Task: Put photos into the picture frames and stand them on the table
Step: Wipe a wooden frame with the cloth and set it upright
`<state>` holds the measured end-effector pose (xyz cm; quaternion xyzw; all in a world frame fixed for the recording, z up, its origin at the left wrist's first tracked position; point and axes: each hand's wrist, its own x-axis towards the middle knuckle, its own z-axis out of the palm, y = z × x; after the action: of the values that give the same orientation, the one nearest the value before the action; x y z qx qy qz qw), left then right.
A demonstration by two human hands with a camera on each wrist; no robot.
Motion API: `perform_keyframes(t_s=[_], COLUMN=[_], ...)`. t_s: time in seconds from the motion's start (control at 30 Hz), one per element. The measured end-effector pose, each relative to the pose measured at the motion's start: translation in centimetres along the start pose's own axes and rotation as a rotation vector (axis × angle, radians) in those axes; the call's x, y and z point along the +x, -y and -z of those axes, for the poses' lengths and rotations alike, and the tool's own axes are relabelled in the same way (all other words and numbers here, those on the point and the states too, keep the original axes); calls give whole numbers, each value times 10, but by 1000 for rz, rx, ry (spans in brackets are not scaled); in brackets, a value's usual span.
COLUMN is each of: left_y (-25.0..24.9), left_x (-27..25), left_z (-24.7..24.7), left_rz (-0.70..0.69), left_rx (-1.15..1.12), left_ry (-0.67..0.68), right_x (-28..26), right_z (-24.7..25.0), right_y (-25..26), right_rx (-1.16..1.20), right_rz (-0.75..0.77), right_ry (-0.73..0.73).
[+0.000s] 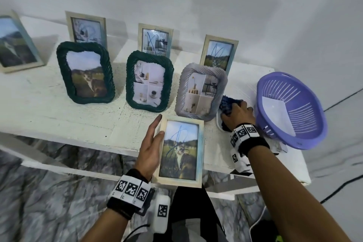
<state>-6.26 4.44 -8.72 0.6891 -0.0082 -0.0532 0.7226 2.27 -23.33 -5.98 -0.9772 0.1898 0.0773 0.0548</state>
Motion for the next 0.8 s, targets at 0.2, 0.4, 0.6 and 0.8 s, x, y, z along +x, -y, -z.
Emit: perform_keyframes(t_s=[0.2,0.4,0.6,0.8], left_y=[-4,-13,-16,-23], left_x=[5,7,9,9], left_z=[-3,-8,-13,-21], left_rz=[-13,-48,-60,-107], left_rx=[-6,10,15,34], left_ry=[3,28,27,36], right_x=[12,-16,-115,-149], right_z=[-1,12,17,-2], right_y=[-8,-14,18,61], right_rx=[97,322,525,308], right_rz=[25,44,253,426], right_ry=[-73,-258,-498,-414])
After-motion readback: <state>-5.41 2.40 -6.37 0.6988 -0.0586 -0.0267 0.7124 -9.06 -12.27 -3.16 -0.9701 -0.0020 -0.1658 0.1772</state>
